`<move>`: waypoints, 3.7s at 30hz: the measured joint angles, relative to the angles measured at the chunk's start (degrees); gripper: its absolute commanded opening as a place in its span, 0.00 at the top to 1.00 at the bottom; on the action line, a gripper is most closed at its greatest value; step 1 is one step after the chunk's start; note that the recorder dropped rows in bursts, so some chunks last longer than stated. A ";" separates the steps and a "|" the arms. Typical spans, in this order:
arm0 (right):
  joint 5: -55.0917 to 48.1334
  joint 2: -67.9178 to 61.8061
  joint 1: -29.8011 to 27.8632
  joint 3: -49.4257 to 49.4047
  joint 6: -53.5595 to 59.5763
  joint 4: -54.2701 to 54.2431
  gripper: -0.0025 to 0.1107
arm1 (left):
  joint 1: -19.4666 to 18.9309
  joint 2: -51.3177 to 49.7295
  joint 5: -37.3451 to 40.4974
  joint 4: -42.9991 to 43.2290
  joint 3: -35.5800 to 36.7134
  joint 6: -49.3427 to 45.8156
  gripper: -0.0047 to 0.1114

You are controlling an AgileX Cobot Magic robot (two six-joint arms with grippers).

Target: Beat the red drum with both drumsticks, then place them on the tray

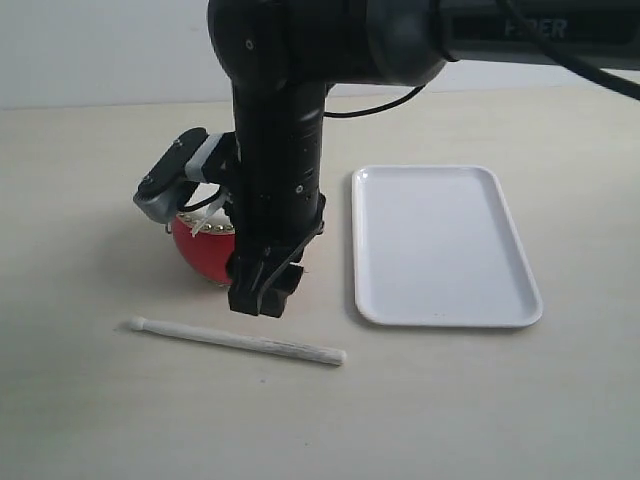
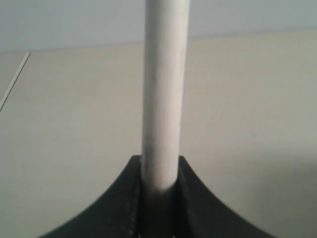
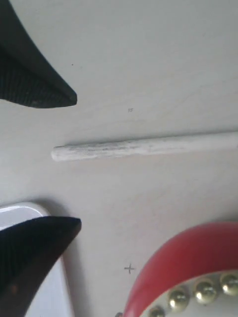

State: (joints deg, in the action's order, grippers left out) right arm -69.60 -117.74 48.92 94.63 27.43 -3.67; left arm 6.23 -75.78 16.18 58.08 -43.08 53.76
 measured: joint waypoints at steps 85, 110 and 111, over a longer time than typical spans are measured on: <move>7.94 24.87 -13.41 -20.13 -14.41 -6.72 0.98 | 21.37 -12.05 35.02 -61.33 -13.00 -56.34 0.96; 8.39 28.69 -13.41 -17.84 -13.98 -4.56 0.98 | 24.88 -20.07 38.94 -58.08 -14.91 -56.46 0.96; 8.39 28.69 -13.41 -17.84 -13.98 -4.56 0.98 | 24.88 -21.19 39.76 -58.08 -15.02 -56.21 0.96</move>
State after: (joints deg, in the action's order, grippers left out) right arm -61.21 -89.05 35.51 76.79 13.45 -8.23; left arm 31.11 -96.97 55.94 0.00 -58.10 -2.45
